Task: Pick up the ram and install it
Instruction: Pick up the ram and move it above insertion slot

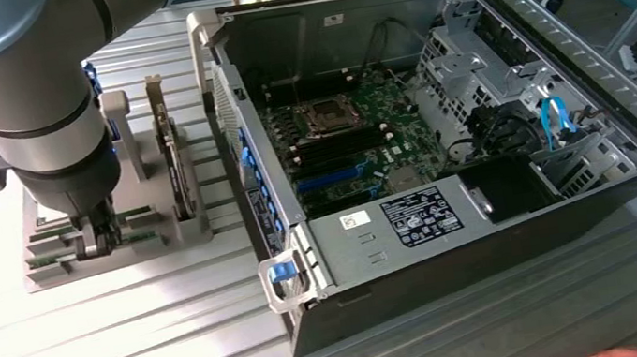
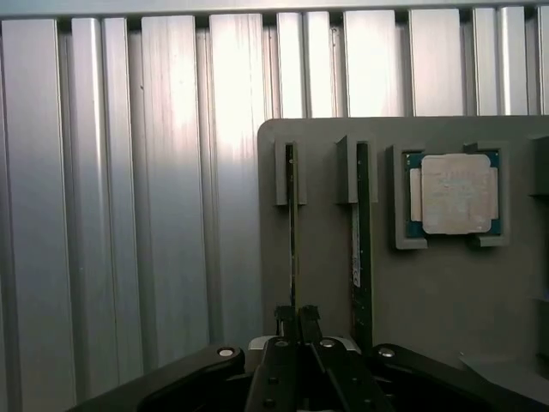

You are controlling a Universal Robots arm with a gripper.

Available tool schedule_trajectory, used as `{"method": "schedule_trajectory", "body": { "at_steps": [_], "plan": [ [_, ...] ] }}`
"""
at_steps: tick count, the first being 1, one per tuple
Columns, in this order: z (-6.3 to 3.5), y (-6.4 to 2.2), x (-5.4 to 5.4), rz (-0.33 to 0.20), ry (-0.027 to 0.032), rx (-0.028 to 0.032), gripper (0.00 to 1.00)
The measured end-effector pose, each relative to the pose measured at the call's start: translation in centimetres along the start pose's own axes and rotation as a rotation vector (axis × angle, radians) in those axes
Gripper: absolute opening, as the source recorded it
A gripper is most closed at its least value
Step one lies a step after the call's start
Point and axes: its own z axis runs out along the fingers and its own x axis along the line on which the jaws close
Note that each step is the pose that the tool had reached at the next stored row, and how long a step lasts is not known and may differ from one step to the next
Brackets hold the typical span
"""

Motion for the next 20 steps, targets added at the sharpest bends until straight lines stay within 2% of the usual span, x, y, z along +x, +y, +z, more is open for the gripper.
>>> {"method": "schedule_trajectory", "body": {
  "at_steps": [20],
  "plan": [
    [-1.85,0.08,-0.1,-0.001,0.0,0.0,0.12]
  ]
}}
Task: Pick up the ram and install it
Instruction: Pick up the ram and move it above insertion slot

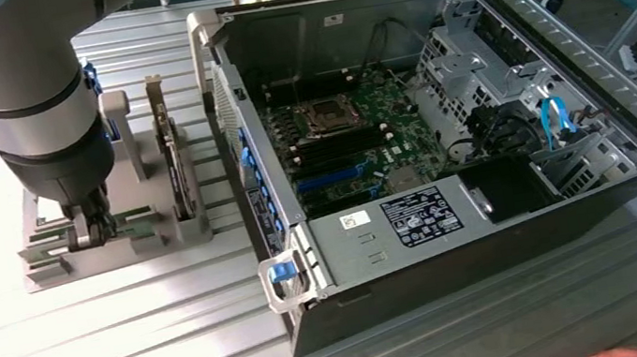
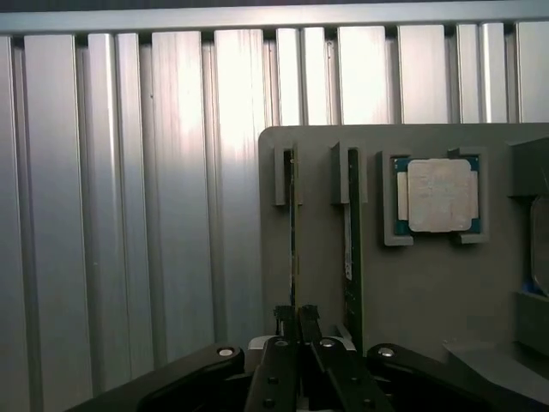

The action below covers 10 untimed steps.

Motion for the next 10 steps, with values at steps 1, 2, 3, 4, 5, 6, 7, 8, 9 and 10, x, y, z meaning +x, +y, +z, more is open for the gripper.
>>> {"method": "schedule_trajectory", "body": {
  "at_steps": [1,2,3,4,5,6,7,8,9,10],
  "plan": [
    [-0.16,0.01,0.0,0.0,-0.0001,0.0001,0.12],
    [-0.27,0.01,0.0,0.0,0.0,0.0,0.12],
    [-0.37,0.02,0.0,0.0,0.0,0.0,0.12],
    [-0.47,0.02,0.0,0.0,0.0,0.0,0.12],
    [-0.58,0.03,0.0,0.0,0.0,0.0001,0.12],
    [-0.7,0.03,0.0,0.0,0.0,0.0,0.12],
    [-0.91,0.04,0.0,0.0,0.0,0.0,0.12],
    [-1.03,0.05,0.0,0.0,0.0,0.0,0.12],
    [-1.15,0.05,0.0,0.0,0.0001,0.0,0.12],
    [-1.29,0.06,0.0,0.0,0.0,0.0,0.12]
  ]
}}
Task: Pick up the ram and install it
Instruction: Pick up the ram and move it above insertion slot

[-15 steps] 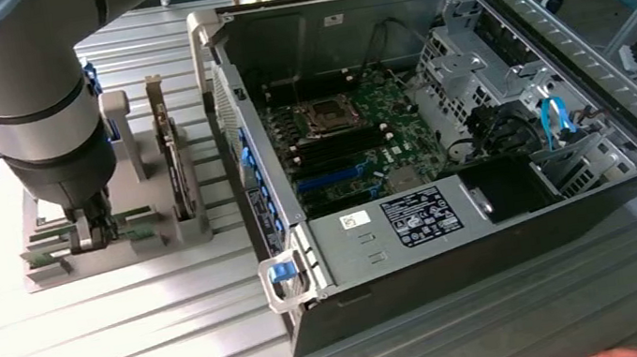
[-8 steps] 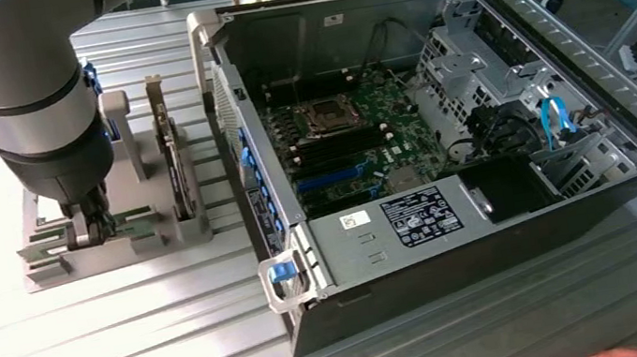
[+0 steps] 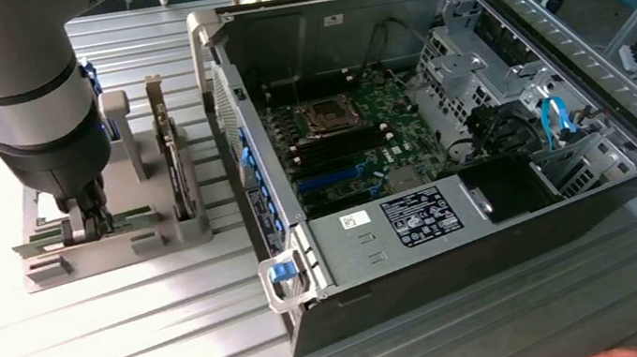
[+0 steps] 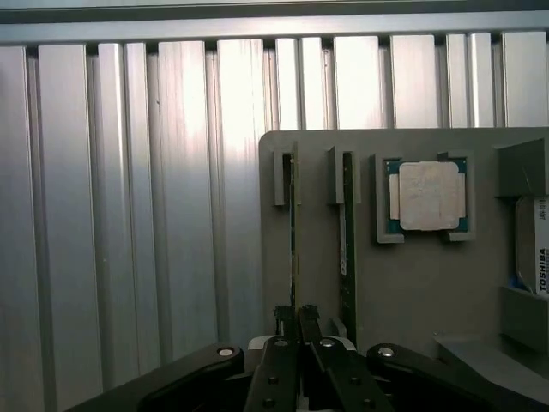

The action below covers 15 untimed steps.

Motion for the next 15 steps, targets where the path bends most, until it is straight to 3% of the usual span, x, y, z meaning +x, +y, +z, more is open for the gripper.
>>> {"method": "schedule_trajectory", "body": {
  "at_steps": [15],
  "plan": [
    [-2.21,0.09,-0.1,0.0,0.0,0.0,0.12]
  ]
}}
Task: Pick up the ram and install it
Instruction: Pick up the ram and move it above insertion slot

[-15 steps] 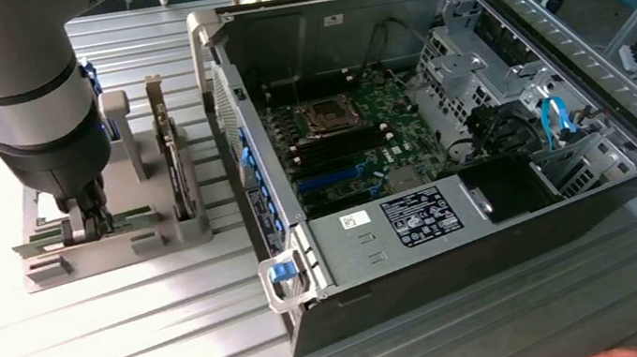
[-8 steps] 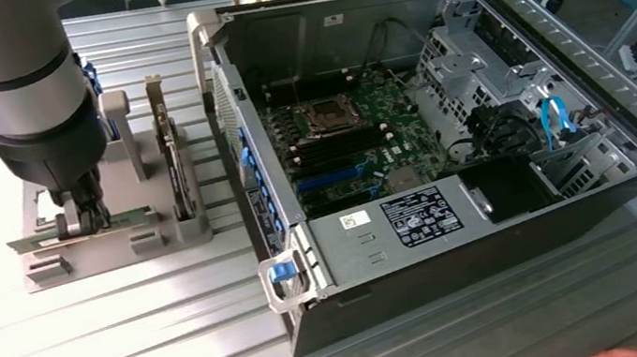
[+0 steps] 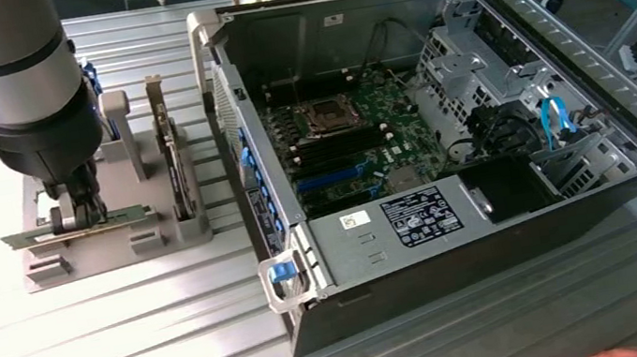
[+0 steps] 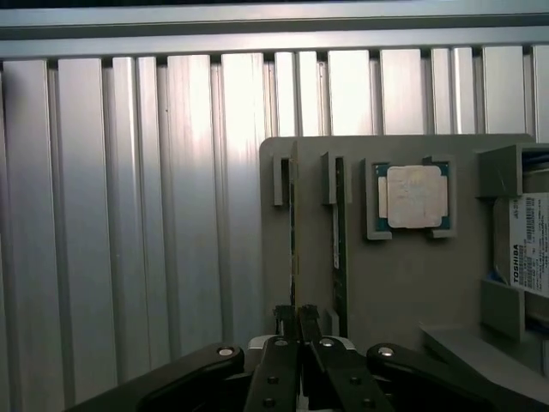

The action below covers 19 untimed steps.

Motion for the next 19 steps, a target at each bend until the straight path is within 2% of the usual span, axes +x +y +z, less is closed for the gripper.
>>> {"method": "schedule_trajectory", "body": {
  "at_steps": [19],
  "plan": [
    [-2.99,0.12,-0.1,0.0,0.0,0.0,0.12]
  ]
}}
